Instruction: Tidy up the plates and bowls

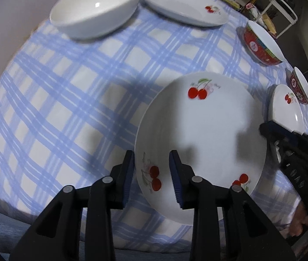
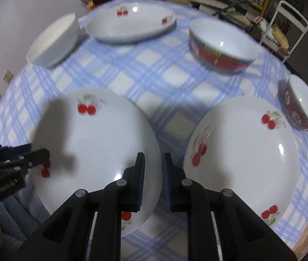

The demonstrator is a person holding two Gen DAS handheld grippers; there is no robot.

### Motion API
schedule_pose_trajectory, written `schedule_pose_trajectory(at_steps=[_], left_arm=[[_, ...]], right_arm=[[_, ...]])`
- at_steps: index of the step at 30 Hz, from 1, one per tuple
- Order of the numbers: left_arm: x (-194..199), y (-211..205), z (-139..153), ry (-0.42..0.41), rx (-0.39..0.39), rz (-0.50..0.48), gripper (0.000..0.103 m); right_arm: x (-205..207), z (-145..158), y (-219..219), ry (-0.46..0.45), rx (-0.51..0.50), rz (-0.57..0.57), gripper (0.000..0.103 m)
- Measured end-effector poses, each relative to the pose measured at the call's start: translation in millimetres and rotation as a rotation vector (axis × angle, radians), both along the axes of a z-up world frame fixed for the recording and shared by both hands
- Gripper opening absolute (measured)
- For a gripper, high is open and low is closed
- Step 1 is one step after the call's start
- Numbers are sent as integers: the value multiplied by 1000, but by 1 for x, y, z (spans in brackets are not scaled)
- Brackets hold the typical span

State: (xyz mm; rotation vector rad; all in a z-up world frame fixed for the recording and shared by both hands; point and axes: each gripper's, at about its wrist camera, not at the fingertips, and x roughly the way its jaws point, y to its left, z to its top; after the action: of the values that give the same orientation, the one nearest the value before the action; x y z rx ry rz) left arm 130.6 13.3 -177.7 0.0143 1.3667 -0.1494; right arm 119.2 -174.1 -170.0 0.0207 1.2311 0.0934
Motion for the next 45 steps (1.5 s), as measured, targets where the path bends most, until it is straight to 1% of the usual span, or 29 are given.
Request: schedule_pose_trajectory(at_steps=[2, 4, 6, 8, 9, 11, 12, 14, 16, 19, 21, 23, 28, 32, 34, 37, 39, 43, 45], left_arm=[[-3, -6, 7, -36, 28, -21, 48], [-5, -13, 14, -64, 63, -44, 51], [-4, -19, 20, -74, 71, -59, 52], [-4, -24, 27, -82, 54, -66, 55], [-3, -30, 30, -88, 51, -67, 59], [-2, -36, 38, -110, 47, -72, 63], [-1, -41, 42, -123, 50, -79, 65], [1, -46, 49, -131, 56, -88, 72], [4, -54, 56, -136, 53, -110, 73], [9, -67, 65, -151, 50, -114, 75], [13, -77, 68, -156, 39, -115, 79], [16, -91, 71, -161, 26, -138, 80], [23, -124, 67, -122, -25, -189, 80], [26, -145, 60, -105, -46, -199, 80], [27, -155, 54, -93, -43, -210, 80], [29, -167, 46, -71, -44, -223, 80], [29, -173, 38, -52, -54, -228, 79], [29, -186, 25, -18, -49, -279, 79], [28, -190, 20, 0, -74, -289, 79]], right_arm=[[0, 12, -4, -36, 8, -9, 18], [0, 24, -10, -68, 12, -21, 18], [1, 32, -17, -78, 14, -39, 24], [3, 38, -28, -80, 27, -66, 46], [3, 43, -32, -84, 32, -77, 51], [4, 52, -41, -107, 34, -97, 68], [3, 56, -47, -123, 32, -113, 72], [4, 66, -63, -153, 30, -148, 93], [3, 74, -78, -172, 45, -170, 102], [2, 80, -96, -165, 46, -183, 102], [0, 84, -107, -163, 40, -187, 102], [-2, 86, -116, -161, 31, -190, 102], [-8, 82, -145, -143, 7, -229, 102], [-10, 66, -173, -109, 6, -276, 102], [-10, 60, -182, -95, 15, -278, 102], [-12, 51, -197, -83, -7, -281, 102], [-12, 44, -205, -60, -1, -292, 102], [-14, 29, -216, -14, 31, -312, 102], [-14, 18, -219, 26, 36, -317, 102]])
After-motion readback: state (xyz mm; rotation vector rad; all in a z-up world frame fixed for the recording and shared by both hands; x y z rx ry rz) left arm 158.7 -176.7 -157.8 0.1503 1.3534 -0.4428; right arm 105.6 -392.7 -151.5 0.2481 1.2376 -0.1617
